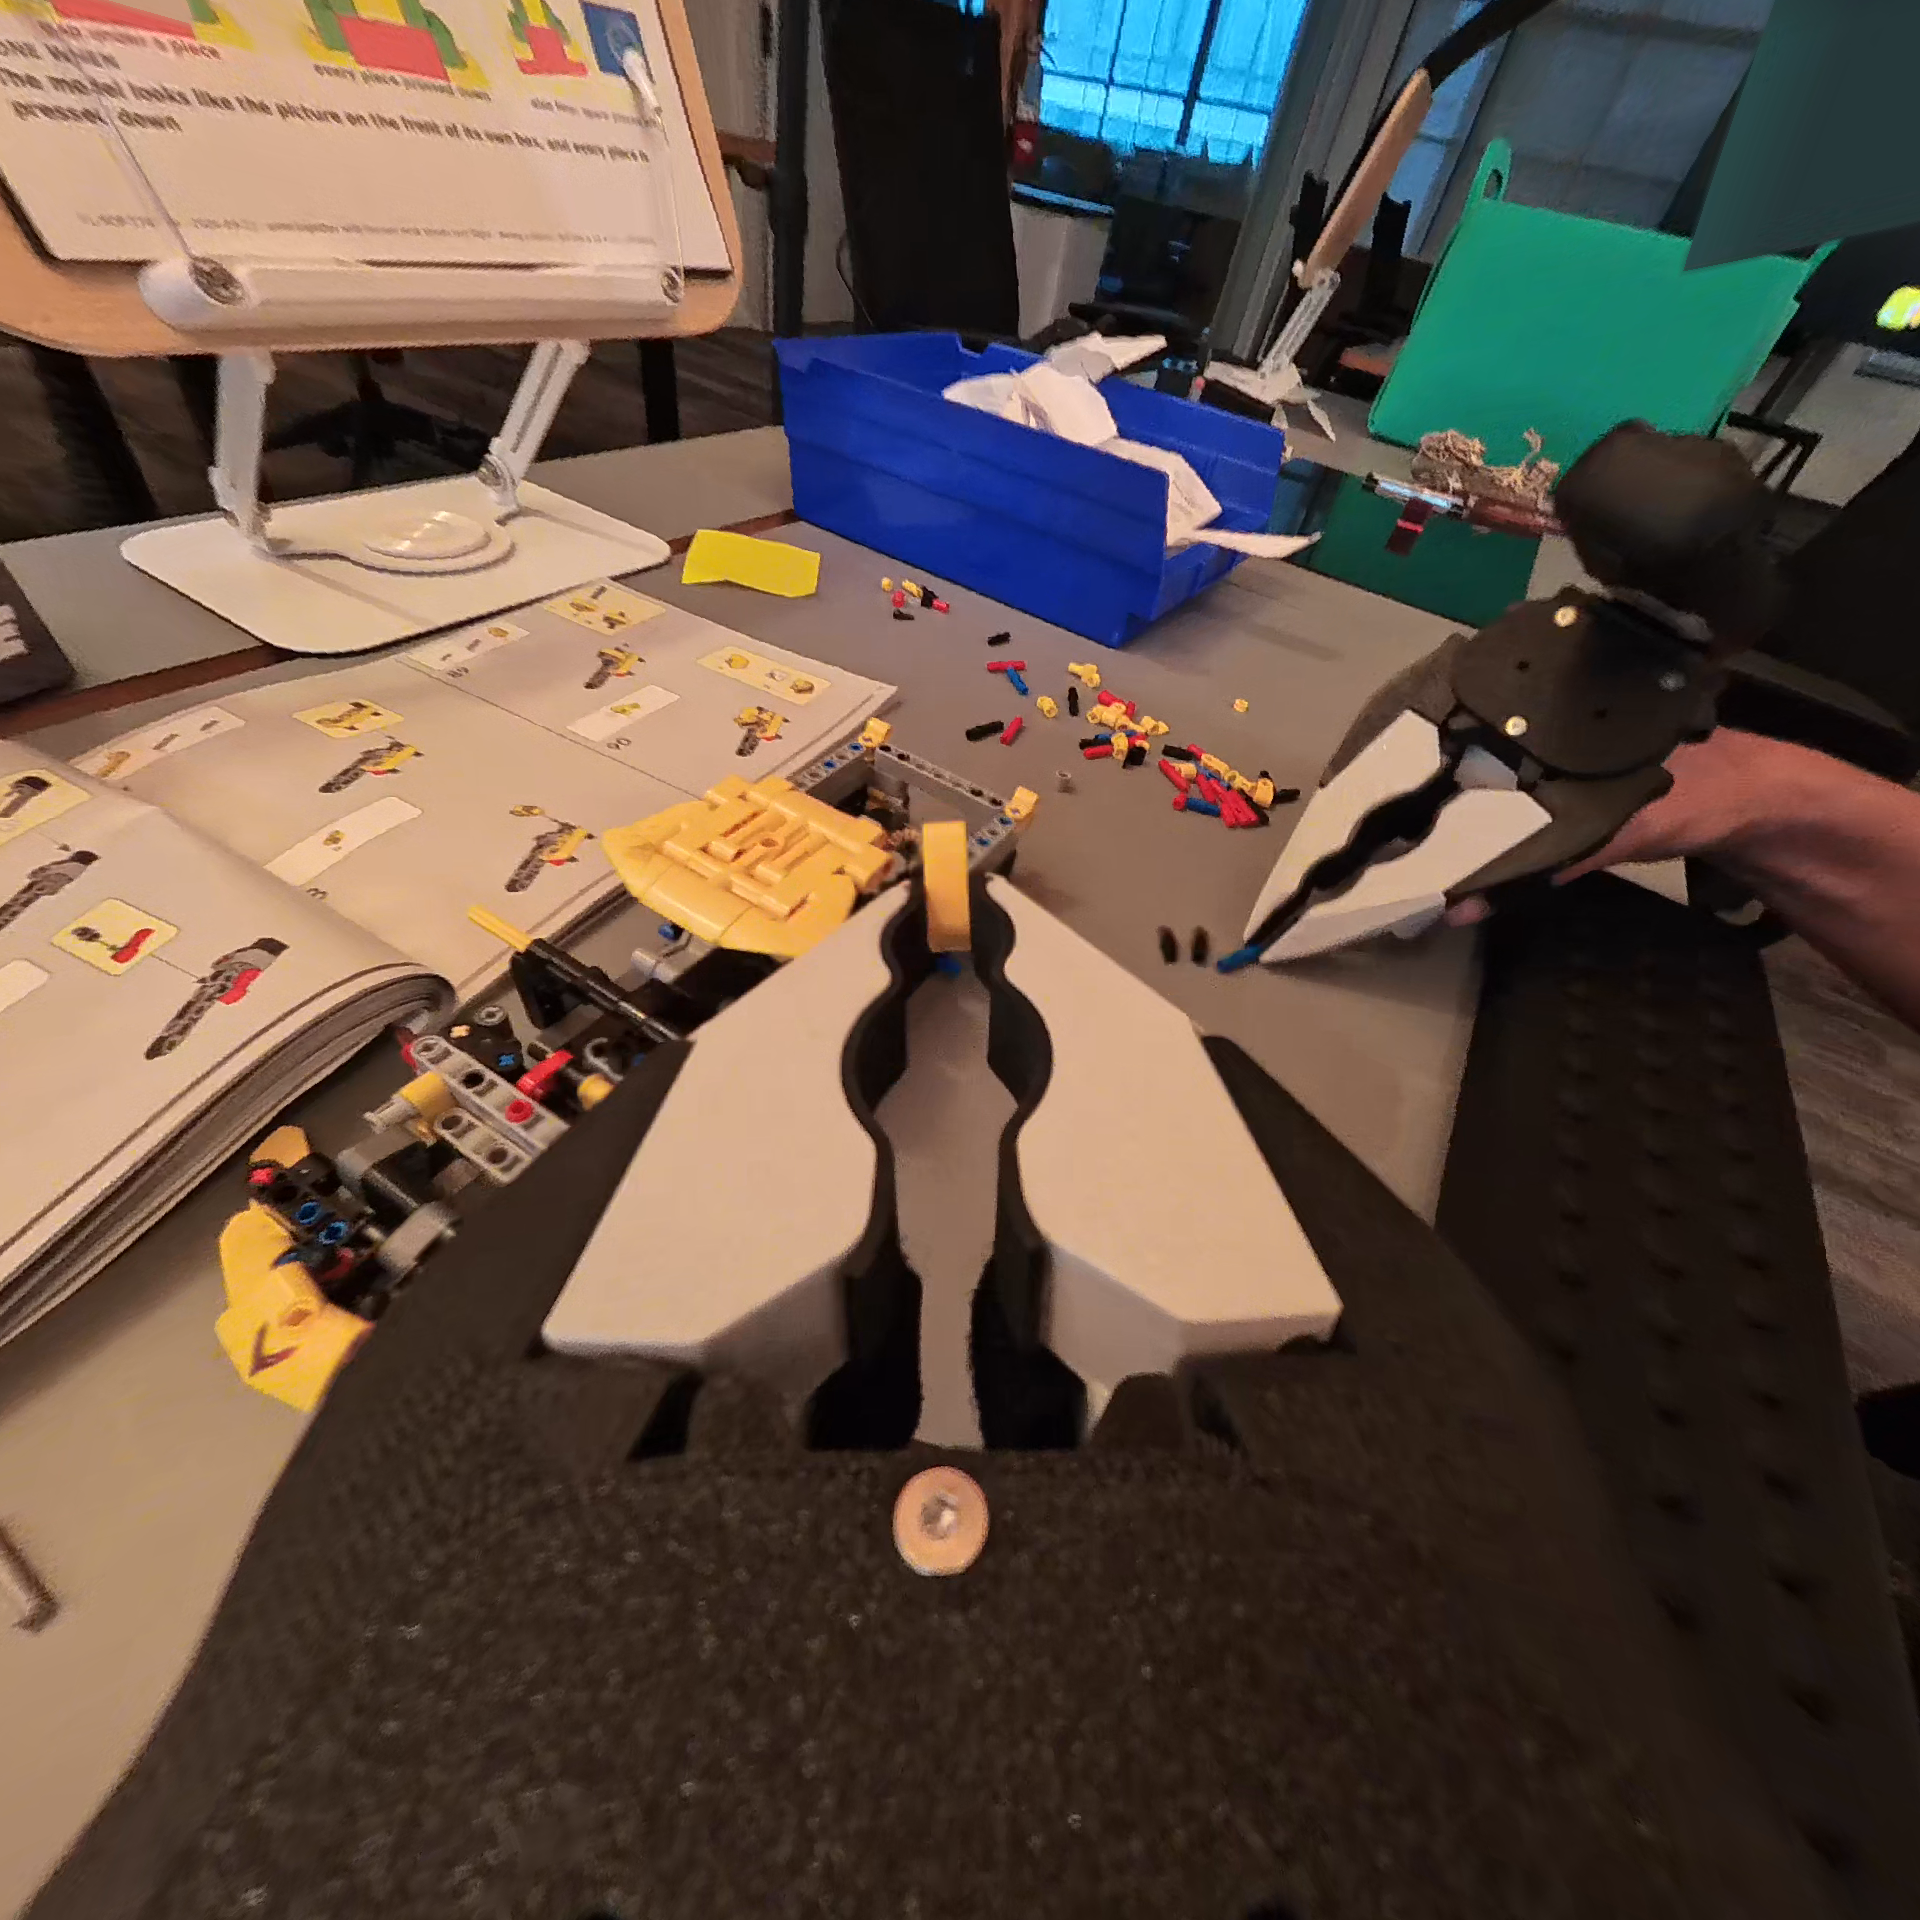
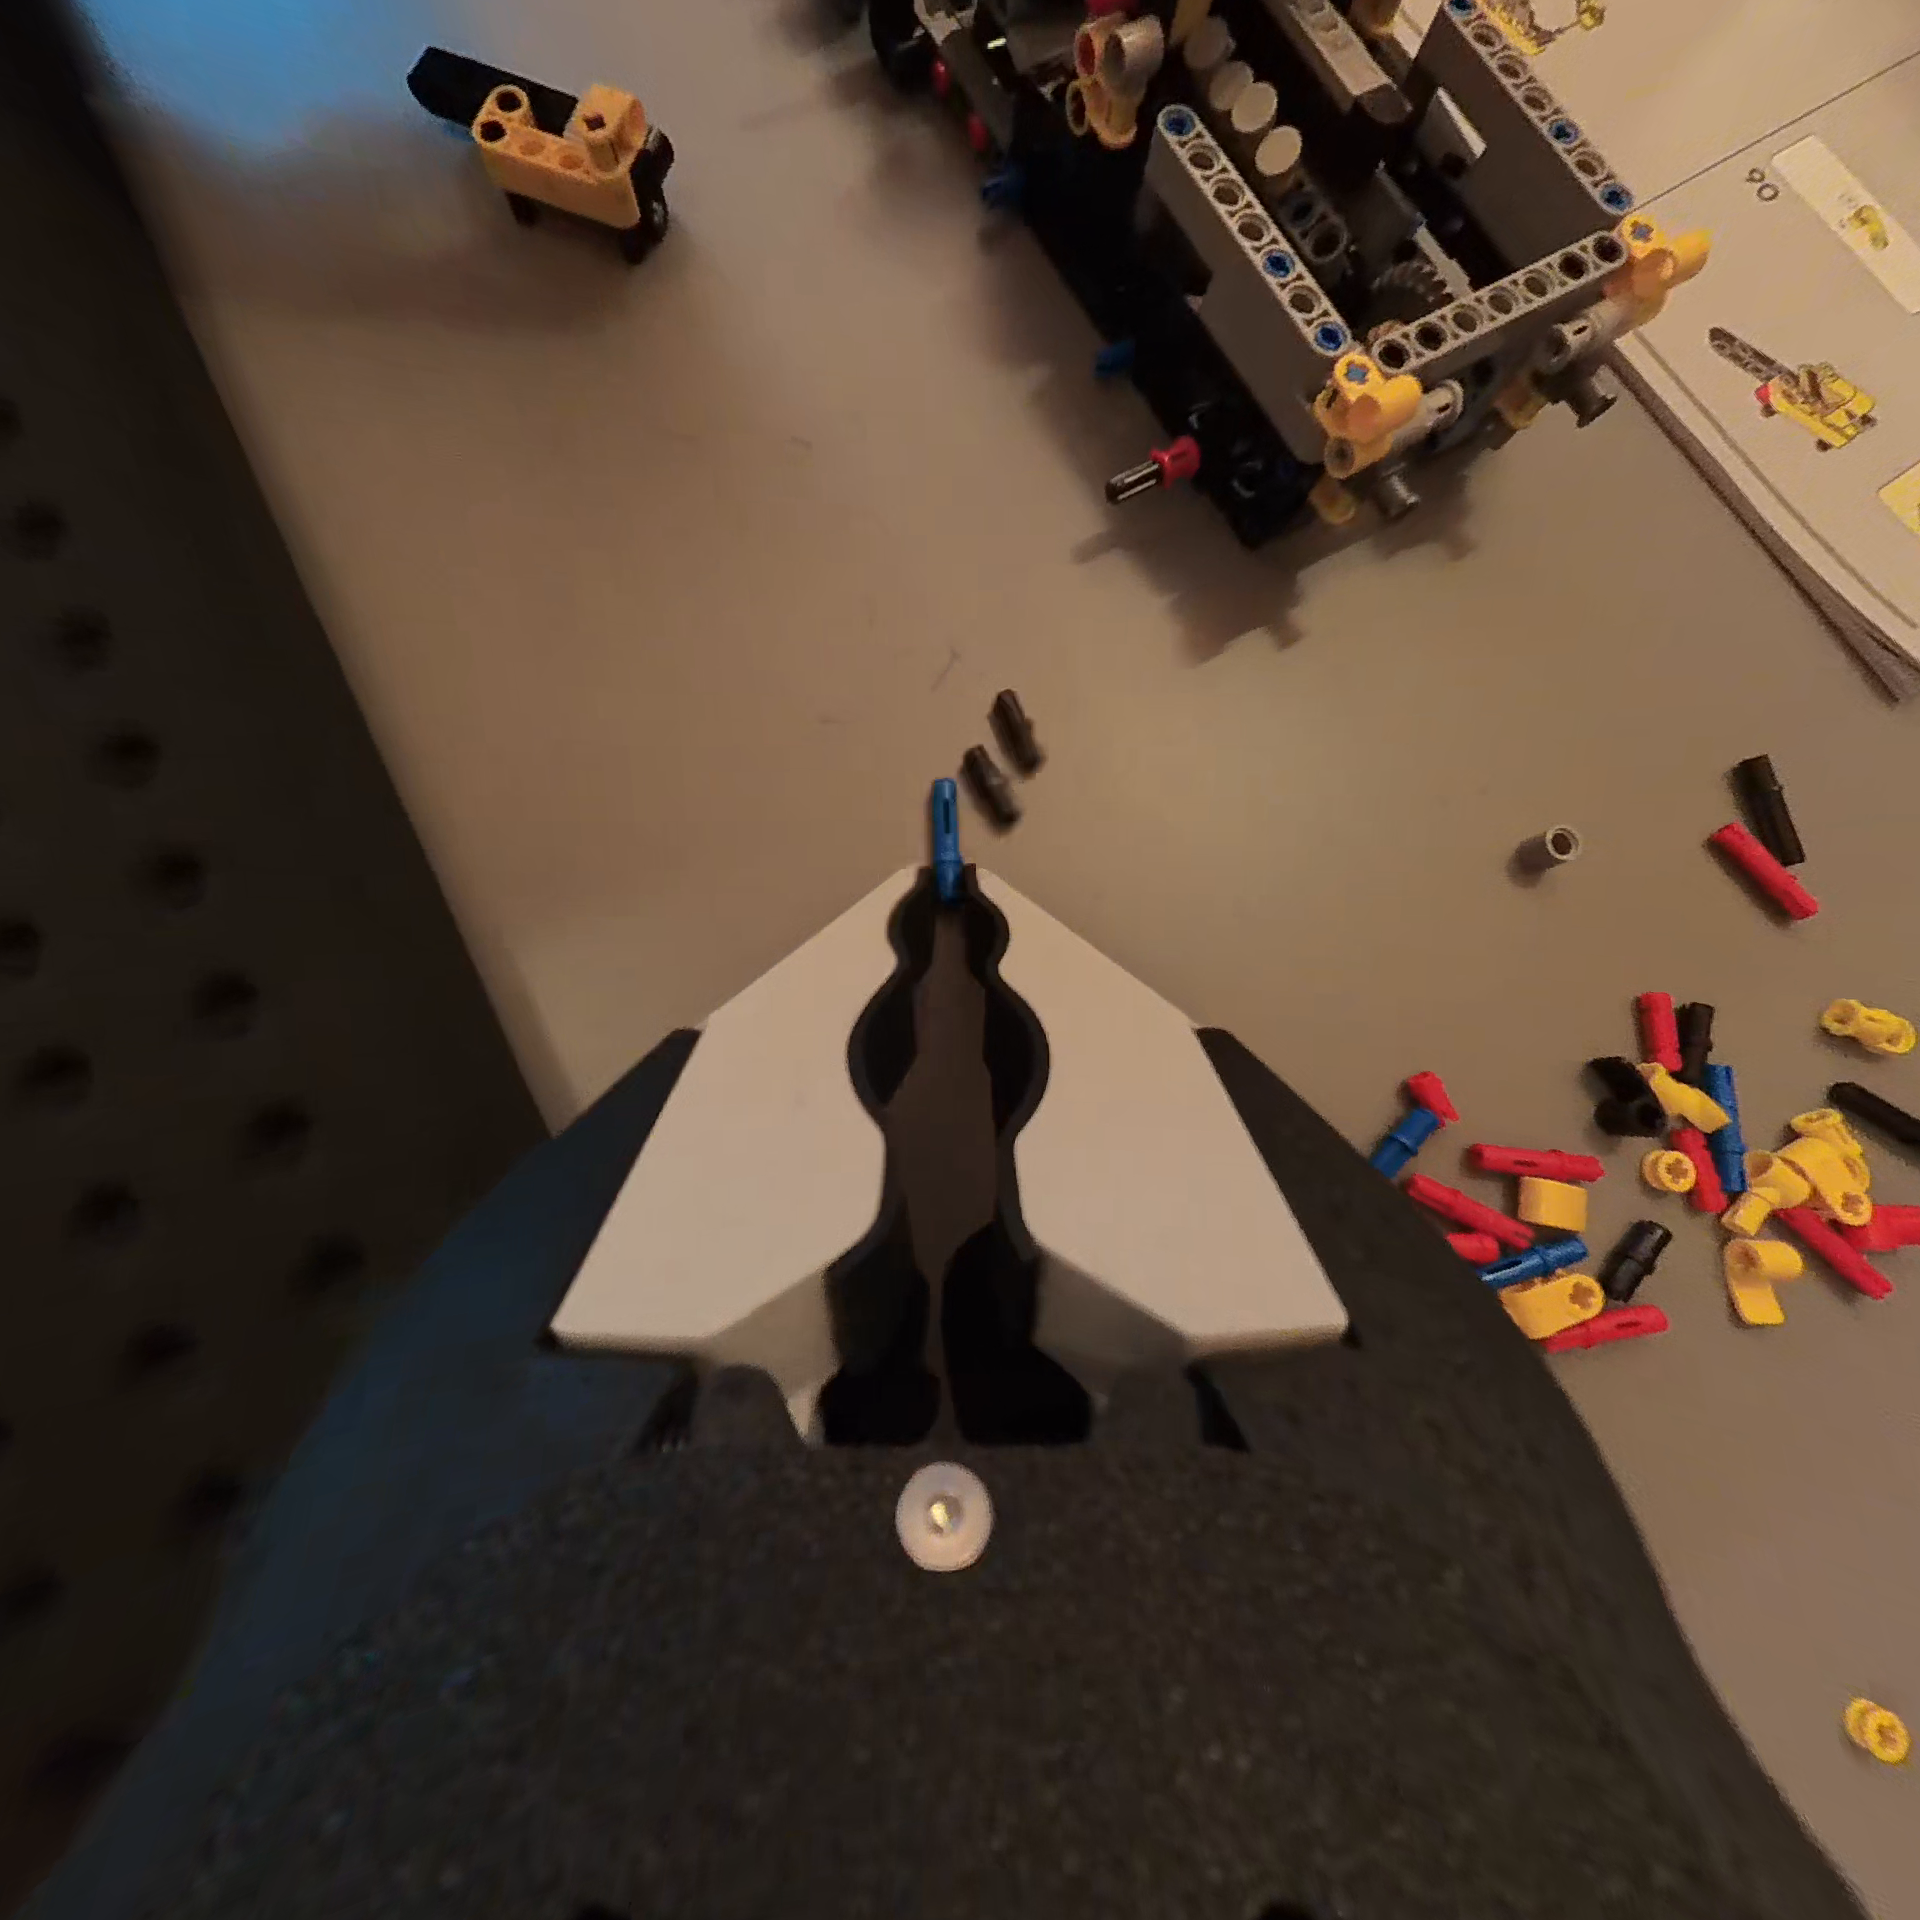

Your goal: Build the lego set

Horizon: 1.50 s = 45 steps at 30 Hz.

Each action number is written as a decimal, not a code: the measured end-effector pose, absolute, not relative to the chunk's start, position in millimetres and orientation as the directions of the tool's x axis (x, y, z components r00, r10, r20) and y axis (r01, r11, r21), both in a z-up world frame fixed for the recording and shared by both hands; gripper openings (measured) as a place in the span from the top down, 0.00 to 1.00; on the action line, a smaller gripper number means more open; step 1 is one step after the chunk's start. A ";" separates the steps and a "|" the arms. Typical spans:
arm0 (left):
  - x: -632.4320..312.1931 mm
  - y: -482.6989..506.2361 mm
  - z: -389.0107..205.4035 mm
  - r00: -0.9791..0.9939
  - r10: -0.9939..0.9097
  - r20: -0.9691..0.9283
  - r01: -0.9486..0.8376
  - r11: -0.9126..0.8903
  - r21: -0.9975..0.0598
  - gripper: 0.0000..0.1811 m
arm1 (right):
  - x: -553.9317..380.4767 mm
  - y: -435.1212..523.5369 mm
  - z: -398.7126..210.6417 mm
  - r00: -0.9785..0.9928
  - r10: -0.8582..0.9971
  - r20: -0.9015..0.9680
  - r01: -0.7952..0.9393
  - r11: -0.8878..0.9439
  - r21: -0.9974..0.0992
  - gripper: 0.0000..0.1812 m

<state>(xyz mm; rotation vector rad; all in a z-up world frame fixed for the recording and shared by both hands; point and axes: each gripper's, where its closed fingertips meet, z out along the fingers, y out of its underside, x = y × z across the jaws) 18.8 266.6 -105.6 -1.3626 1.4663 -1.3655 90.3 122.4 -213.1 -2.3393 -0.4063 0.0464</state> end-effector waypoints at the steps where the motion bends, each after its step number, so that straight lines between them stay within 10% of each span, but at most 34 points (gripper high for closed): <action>1: 19.1 263.3 -108.6 -0.209 -0.966 0.151 -0.241 -0.098 -0.966 0.96 | 88.6 121.7 -212.8 0.947 0.311 0.079 0.278 -0.670 -0.689 0.98; 16: 17.7 211.1 -111.2 -0.365 -0.930 0.033 -0.234 0.058 -0.970 0.96 | 27.5 173.0 -138.9 0.916 0.402 -0.003 0.244 -0.563 -0.789 0.98; 27: 10.8 247.4 -72.2 -0.387 -0.748 0.539 -0.151 -0.525 -0.837 0.96 | -2.6 220.9 -89.5 0.856 0.204 -0.476 -0.388 -0.356 -0.850 0.98; 37: 11.3 217.9 -85.6 -0.348 -0.932 0.103 -0.119 -0.065 -0.991 0.96 | -3.7 215.2 -100.3 0.972 0.143 -0.184 -0.100 -0.457 -0.884 0.98; 45: 15.3 219.3 -104.1 -0.320 -0.941 0.105 -0.210 -0.037 -0.977 0.96 | 1.2 209.0 -110.2 0.977 0.135 -0.166 -0.074 -0.512 -0.856 0.98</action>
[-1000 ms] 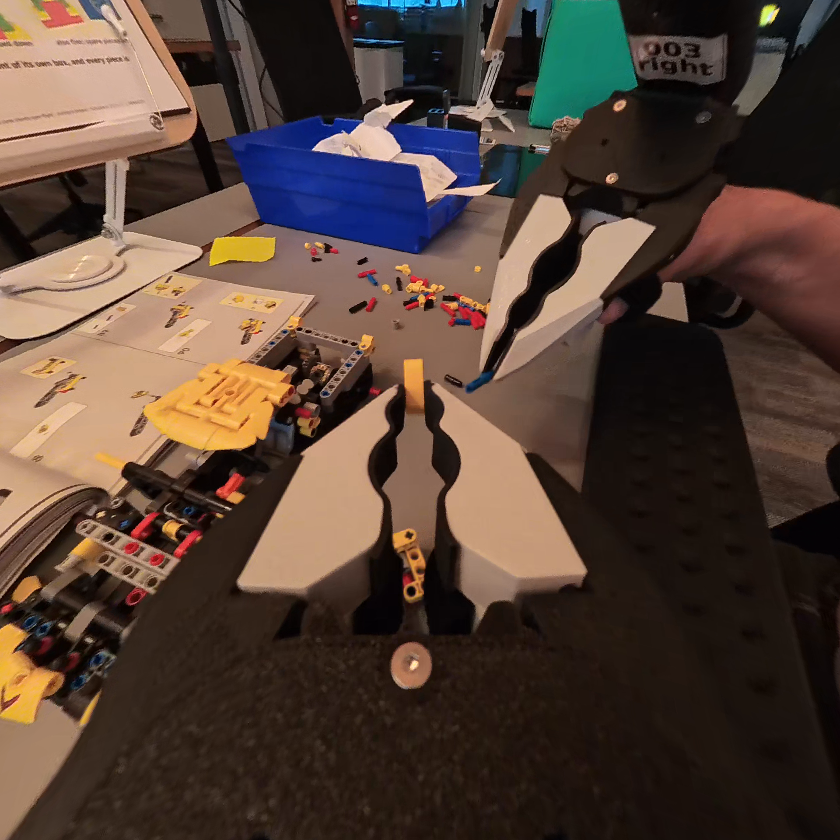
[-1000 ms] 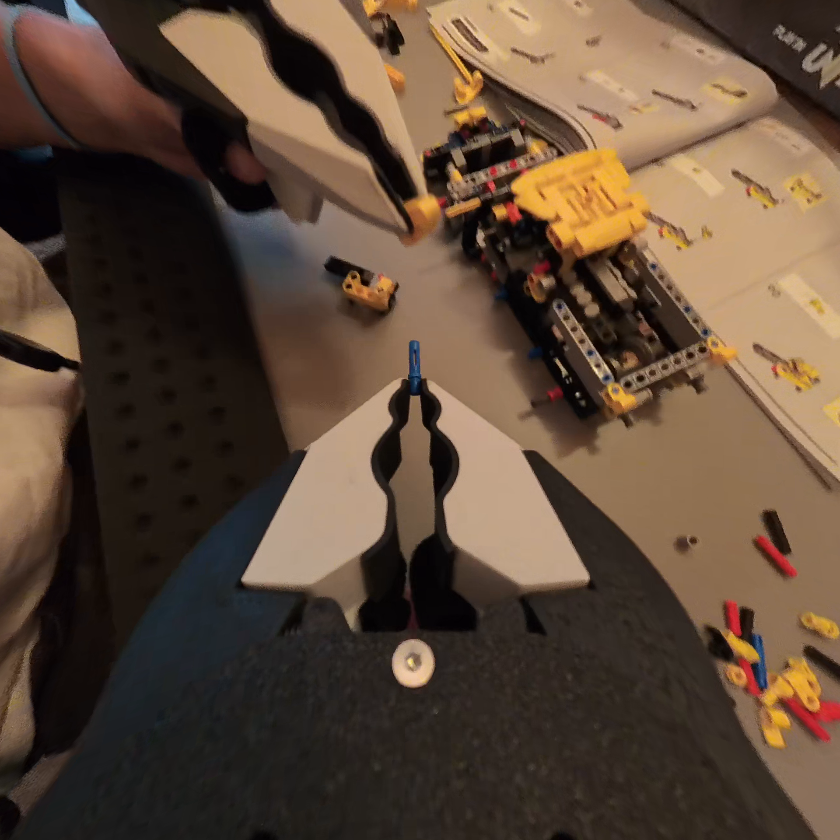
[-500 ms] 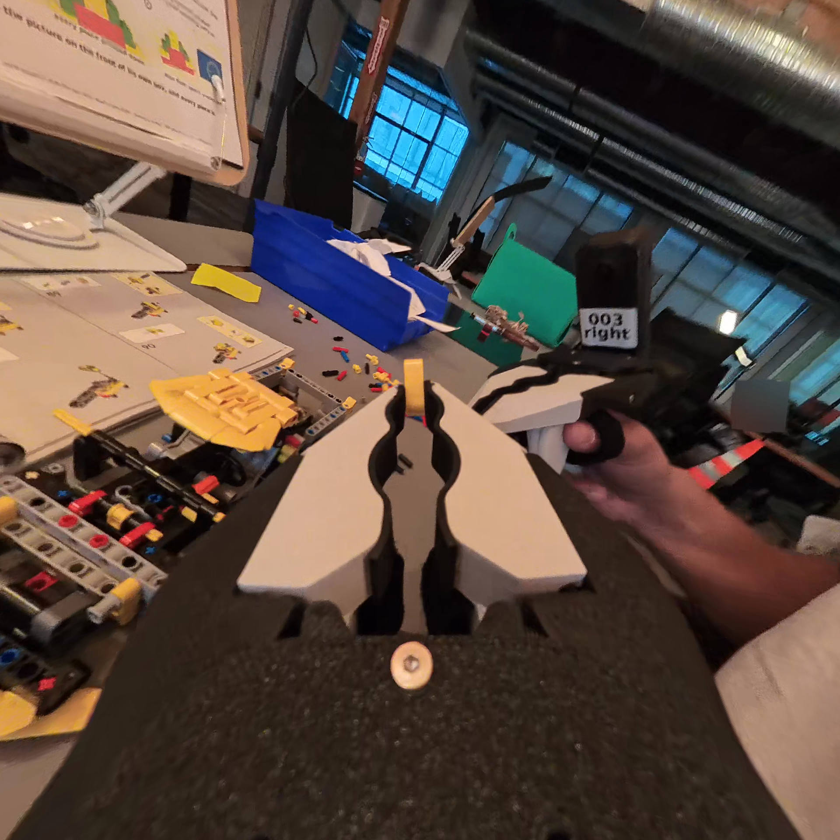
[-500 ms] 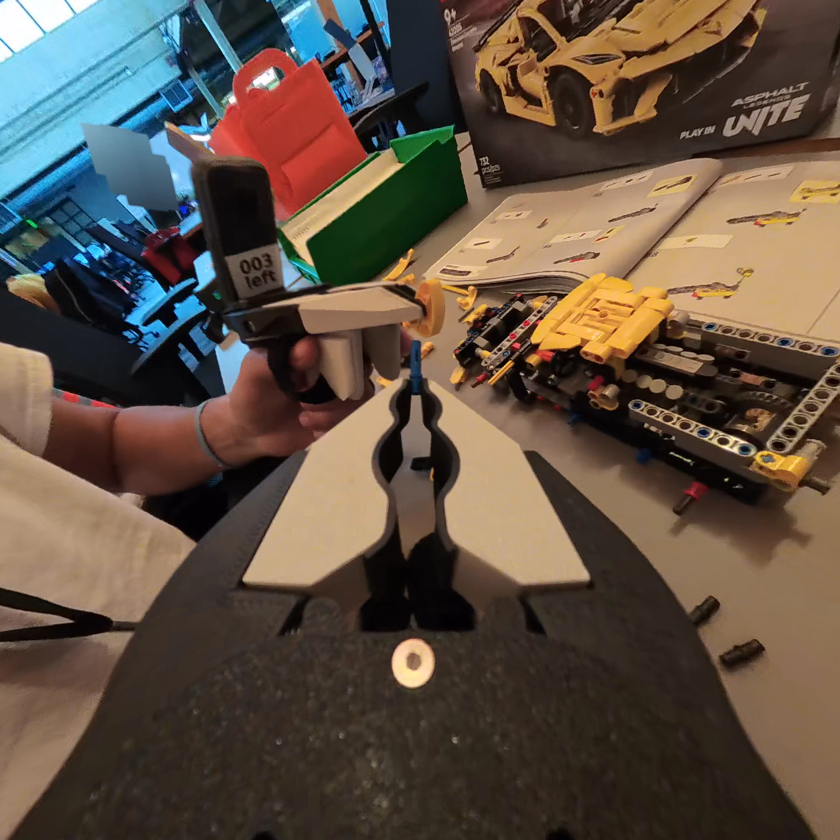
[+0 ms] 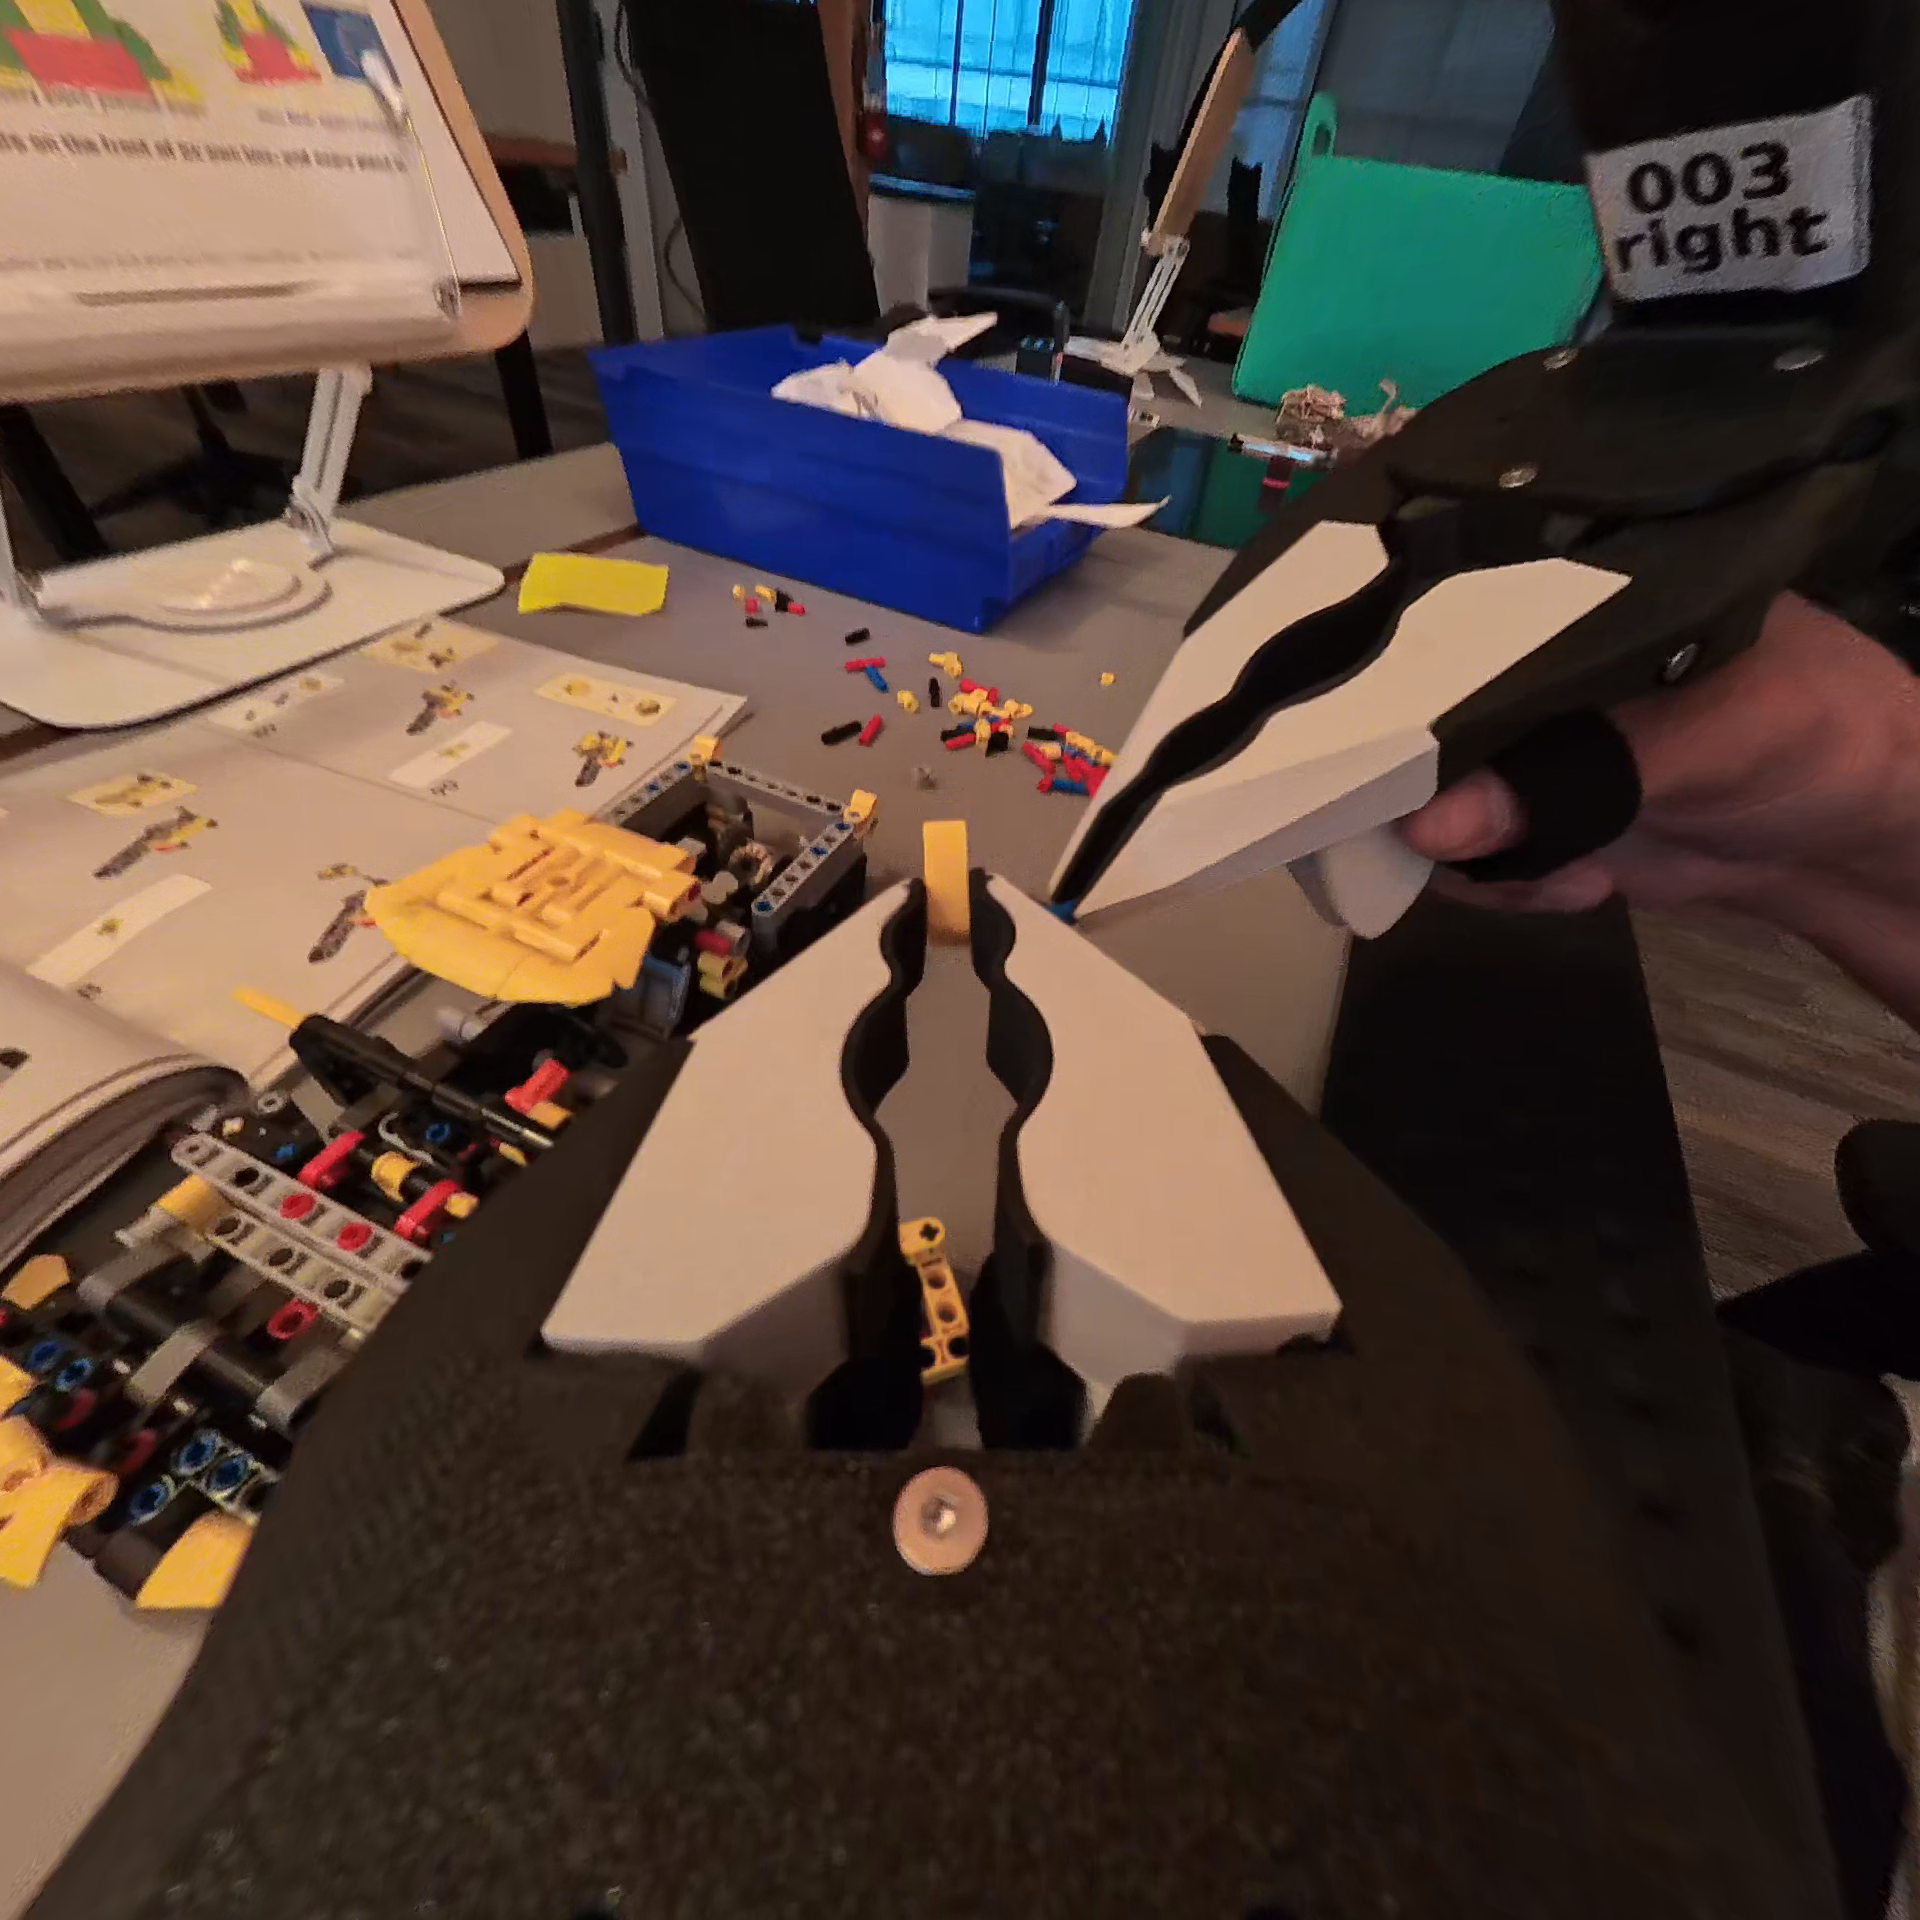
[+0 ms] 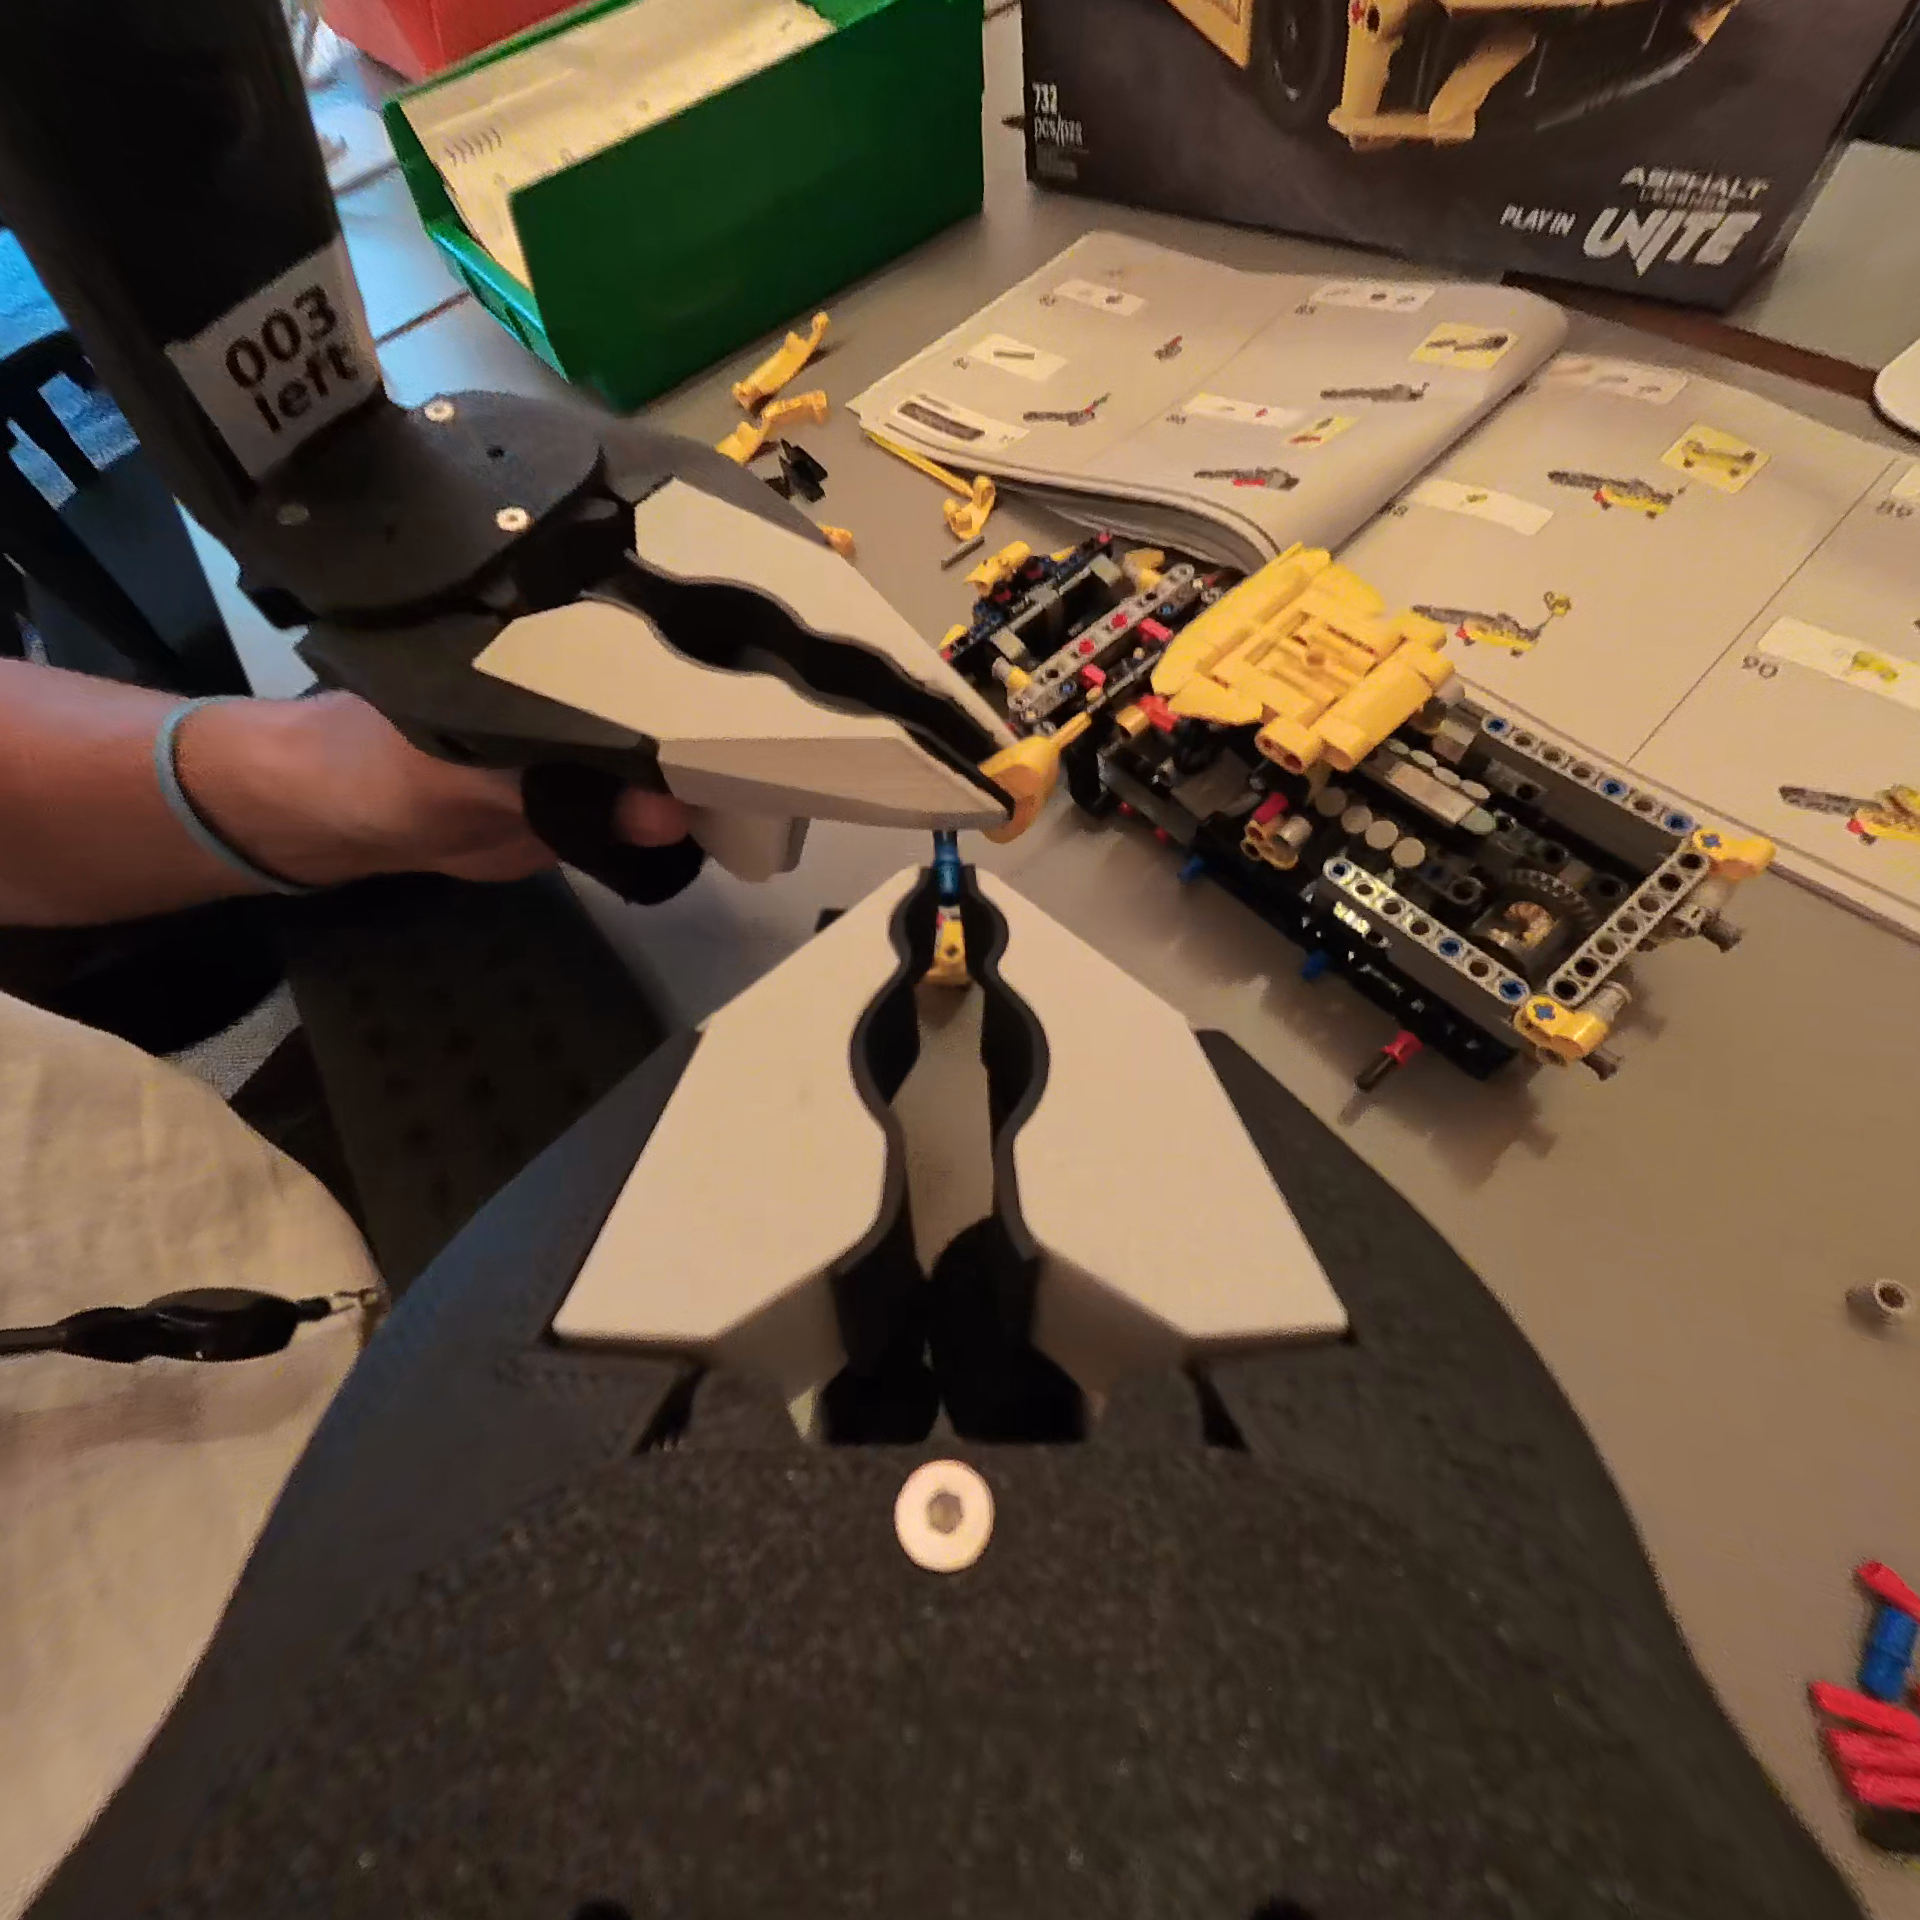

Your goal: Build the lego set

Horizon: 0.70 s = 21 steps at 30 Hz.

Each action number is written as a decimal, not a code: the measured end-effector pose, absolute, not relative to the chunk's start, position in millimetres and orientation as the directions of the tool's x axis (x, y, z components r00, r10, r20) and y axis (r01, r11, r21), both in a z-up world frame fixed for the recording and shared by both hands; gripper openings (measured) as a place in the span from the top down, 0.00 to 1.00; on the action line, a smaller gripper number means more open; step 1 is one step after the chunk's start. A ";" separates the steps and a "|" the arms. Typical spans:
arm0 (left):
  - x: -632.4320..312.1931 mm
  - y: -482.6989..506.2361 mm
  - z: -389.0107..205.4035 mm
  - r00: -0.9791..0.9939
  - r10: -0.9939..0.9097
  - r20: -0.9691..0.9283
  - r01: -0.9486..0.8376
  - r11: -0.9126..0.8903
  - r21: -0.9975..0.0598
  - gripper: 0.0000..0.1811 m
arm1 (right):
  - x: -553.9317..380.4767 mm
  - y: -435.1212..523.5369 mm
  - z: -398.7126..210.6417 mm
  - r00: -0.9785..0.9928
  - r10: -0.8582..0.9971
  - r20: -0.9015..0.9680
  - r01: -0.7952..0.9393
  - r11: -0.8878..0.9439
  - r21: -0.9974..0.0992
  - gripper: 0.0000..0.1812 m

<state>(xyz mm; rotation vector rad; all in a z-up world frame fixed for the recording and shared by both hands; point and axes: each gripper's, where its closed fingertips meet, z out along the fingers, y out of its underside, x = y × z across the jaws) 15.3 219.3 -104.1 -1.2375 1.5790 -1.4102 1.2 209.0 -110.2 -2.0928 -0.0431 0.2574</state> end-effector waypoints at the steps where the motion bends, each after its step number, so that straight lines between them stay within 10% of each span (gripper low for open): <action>1: 15.7 220.4 -107.7 -0.317 -0.942 0.113 -0.228 -0.040 -0.973 0.96 | 3.7 206.5 -114.2 0.979 0.129 -0.160 -0.068 -0.530 -0.845 0.98; 5: 15.7 222.9 -114.1 -0.312 -0.942 0.121 -0.262 -0.037 -0.964 0.96 | 37.0 177.0 -136.9 0.991 0.136 -0.019 0.083 -0.706 -0.704 0.98; 14: 10.9 232.6 -106.8 -0.306 -0.940 0.152 -0.229 -0.082 -0.970 0.96 | 179.9 -7.9 -157.6 0.980 0.196 -0.018 0.194 -0.944 0.267 0.98; 21: 10.6 231.8 -107.1 -0.311 -0.939 0.144 -0.228 -0.074 -0.971 0.96 | 241.9 -80.8 -186.6 1.000 0.029 0.003 0.024 -0.873 0.487 0.98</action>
